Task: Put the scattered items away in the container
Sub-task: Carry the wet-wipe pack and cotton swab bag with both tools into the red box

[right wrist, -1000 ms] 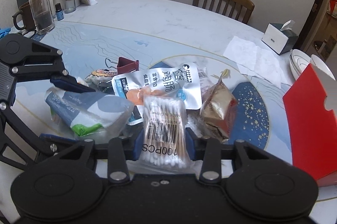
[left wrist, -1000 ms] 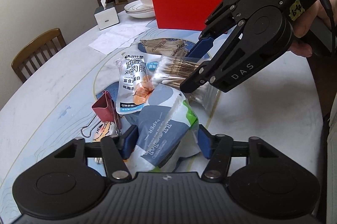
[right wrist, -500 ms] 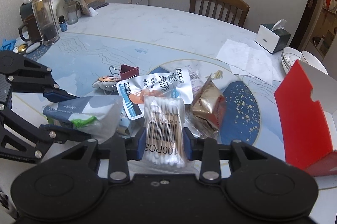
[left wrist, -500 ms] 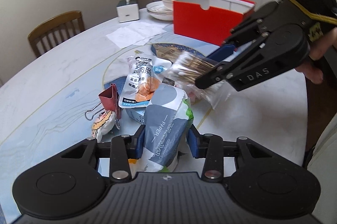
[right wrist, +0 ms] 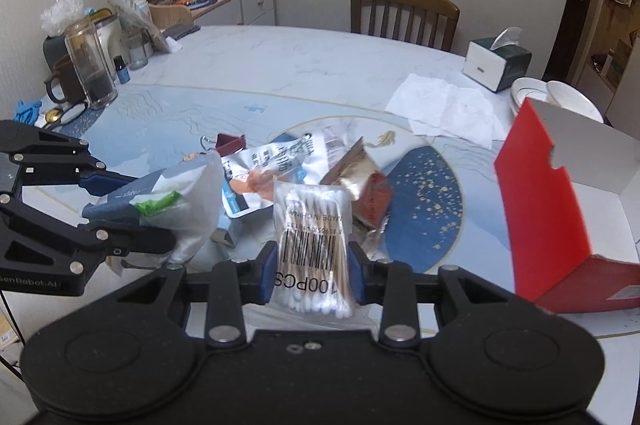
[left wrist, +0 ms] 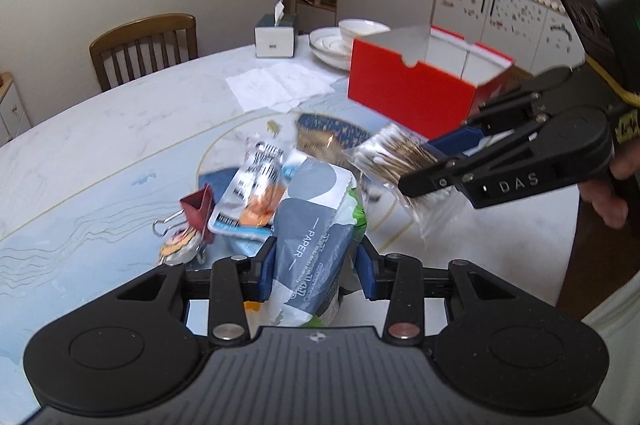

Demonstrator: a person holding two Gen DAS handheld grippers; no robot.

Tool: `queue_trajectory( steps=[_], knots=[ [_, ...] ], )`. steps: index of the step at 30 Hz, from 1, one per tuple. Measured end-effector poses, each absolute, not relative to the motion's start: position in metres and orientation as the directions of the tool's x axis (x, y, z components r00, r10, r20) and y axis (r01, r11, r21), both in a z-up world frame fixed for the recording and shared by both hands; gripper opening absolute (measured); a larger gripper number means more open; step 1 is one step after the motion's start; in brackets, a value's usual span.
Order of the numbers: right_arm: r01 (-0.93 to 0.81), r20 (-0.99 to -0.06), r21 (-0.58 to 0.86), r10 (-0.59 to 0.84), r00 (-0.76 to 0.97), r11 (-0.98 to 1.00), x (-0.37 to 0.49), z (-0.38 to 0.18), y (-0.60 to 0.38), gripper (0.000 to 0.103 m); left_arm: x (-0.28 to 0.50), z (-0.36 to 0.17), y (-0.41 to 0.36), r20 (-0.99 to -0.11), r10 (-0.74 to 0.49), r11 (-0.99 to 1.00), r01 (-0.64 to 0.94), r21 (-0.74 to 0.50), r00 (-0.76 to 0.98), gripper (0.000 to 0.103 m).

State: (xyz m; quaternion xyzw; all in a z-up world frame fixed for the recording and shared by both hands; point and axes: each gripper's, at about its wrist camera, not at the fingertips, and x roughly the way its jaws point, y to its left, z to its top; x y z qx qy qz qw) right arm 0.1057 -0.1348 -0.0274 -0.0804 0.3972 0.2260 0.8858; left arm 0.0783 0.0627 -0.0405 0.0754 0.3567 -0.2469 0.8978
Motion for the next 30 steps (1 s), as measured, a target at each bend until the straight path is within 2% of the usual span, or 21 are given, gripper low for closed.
queue_trajectory(
  steps=[13,30],
  knots=[
    [-0.412,-0.699,0.064,0.336,0.631,0.909,0.123,0.006,-0.206,0.034,0.096,-0.006,0.008,-0.637,-0.391,0.892,0.445,-0.084,0.664,0.038],
    [-0.345,-0.672,0.032,0.276,0.688,0.938,0.174,0.027,-0.317,0.034,0.138,0.017,-0.077,-0.615,-0.367,0.902,0.428,-0.053,0.698,0.038]
  ],
)
